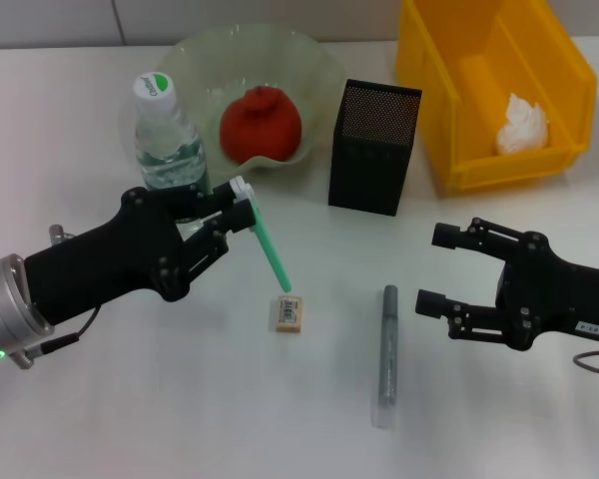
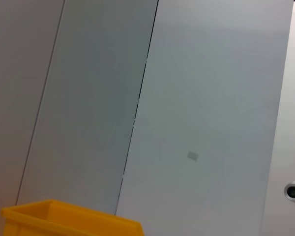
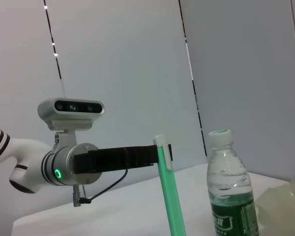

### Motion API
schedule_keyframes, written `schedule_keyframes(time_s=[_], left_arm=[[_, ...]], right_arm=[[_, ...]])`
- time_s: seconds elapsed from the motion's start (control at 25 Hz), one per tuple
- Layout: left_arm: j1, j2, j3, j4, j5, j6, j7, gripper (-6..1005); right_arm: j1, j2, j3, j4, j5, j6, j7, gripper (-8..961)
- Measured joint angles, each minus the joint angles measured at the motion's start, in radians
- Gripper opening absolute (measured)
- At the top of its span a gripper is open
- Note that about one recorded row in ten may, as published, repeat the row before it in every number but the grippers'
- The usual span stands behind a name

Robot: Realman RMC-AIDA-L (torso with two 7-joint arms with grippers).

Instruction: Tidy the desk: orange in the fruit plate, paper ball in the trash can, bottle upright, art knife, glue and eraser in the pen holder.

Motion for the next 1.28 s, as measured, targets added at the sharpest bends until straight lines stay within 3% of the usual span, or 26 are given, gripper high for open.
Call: schedule_keyframes(time_s=[0.24, 0.88, 1.28], left_arm=[[-0.003, 0.001, -0.005, -0.005, 0.000, 0.001, -0.023, 190], [-0.015, 0.009, -0.032, -0.005, -0.055, -0.014, -0.570, 190], [-0.014, 0.008, -0.051, -0.007, -0.056, 0.011, -0.686, 190]], right_arm=[[0.000, 0.000, 0.000, 0.000, 0.000, 0.000, -0.001, 801], [0.000, 0.000, -0.006, 0.002, 0.000, 0.009, -0.003, 800], [0.000, 0.000, -0.010, 0.009, -0.006, 0.011, -0.017, 799]])
